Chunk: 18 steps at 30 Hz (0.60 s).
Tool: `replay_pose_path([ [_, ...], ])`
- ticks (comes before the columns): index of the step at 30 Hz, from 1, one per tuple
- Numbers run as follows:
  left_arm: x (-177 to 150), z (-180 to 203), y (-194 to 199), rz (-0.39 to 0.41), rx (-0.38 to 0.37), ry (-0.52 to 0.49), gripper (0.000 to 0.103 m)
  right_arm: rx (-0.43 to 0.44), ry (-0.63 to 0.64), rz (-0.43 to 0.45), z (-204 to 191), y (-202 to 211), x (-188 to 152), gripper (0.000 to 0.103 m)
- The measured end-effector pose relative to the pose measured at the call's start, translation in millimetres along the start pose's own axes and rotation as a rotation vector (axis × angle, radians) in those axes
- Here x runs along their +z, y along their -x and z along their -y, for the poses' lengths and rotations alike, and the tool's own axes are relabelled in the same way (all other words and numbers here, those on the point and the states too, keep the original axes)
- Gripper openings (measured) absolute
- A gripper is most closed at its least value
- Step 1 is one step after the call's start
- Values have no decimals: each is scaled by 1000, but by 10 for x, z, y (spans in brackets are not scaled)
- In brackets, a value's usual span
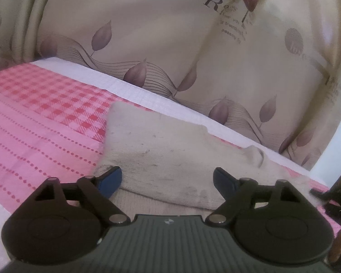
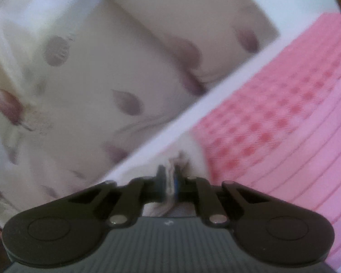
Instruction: Fold small clothes
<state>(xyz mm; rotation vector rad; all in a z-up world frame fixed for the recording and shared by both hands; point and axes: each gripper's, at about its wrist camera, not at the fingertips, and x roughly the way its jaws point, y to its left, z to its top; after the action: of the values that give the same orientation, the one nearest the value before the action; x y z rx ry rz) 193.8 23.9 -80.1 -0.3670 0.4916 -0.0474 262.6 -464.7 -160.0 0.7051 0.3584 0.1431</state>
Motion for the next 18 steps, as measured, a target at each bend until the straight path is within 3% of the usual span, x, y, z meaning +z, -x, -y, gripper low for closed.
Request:
replay_pose_path([
  [1,1,7,-2,-2,4,-5,89,-58,48,-22,17,-66,-17,8],
  [3,4,5,-7,-5,1,-5,91,-26,-3,-74,90,-131,29,8],
  [5,19,-8,-18,-19,-22,-4,99,-26,8,-53,82,-50,70,11],
  [8,99,-18,40,-91,-62,-31,94,57,-135,8,216,340,102,11],
  [11,194,-82,425,-104,-100,-69,97,96,-34,-21,153,908,71,13],
  [13,234,-211,765,-106,-105,-89,100,126,88,-89,98,1285,-63,25],
  [15,230,-370,1038,-116,-98,-83,100,119,201,-130,81,1656,-261,60],
  [17,181,-566,1297,-154,-111,-38,101,95,282,-139,131,2035,-470,78],
  [18,133,-645,1411,-177,-123,-18,101,75,310,-137,164,2183,-552,78],
])
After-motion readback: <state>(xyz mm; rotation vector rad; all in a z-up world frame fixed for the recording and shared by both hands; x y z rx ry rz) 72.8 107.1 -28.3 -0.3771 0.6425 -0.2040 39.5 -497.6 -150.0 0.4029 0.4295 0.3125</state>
